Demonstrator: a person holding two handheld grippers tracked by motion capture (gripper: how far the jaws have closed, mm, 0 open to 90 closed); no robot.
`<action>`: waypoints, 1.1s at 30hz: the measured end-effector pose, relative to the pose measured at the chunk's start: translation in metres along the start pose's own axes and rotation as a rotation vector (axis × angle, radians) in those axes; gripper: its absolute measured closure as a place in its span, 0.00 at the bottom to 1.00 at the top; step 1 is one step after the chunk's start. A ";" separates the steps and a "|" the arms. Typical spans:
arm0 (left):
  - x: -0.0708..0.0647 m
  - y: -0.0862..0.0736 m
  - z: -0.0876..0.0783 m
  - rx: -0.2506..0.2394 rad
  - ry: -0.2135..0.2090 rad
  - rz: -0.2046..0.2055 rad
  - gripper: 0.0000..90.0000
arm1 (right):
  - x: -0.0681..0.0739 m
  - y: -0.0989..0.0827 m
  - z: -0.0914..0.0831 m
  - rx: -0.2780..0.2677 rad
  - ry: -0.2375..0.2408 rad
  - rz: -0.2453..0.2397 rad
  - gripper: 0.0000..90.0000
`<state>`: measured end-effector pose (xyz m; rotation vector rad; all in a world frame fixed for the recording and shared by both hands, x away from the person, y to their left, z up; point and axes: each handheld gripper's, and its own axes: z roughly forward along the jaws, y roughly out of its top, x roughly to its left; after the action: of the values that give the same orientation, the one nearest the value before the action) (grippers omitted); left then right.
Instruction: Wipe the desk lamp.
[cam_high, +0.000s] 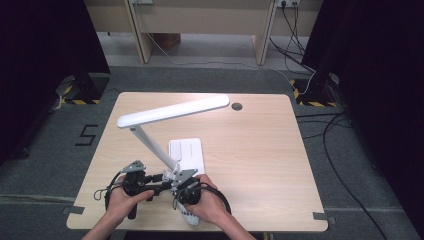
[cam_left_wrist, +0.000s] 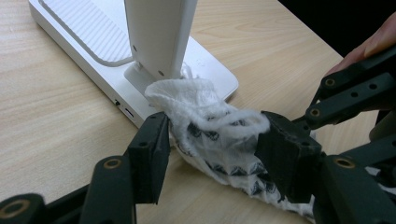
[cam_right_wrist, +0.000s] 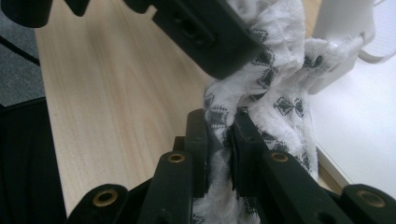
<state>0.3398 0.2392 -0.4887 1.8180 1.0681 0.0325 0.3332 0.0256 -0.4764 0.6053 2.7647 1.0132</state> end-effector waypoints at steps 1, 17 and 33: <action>0.000 0.000 0.000 0.000 0.000 0.000 0.49 | 0.000 0.000 0.000 0.000 0.000 0.000 0.89; 0.009 -0.002 -0.002 0.006 -0.085 -0.077 0.70 | 0.006 0.005 0.004 -0.033 -0.027 -0.080 0.89; 0.016 0.002 -0.014 0.016 -0.064 -0.131 0.94 | 0.001 0.010 0.001 -0.130 -0.002 0.003 0.62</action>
<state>0.3442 0.2598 -0.4860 1.7477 1.1421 -0.1121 0.3361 0.0334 -0.4704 0.5913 2.6713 1.1809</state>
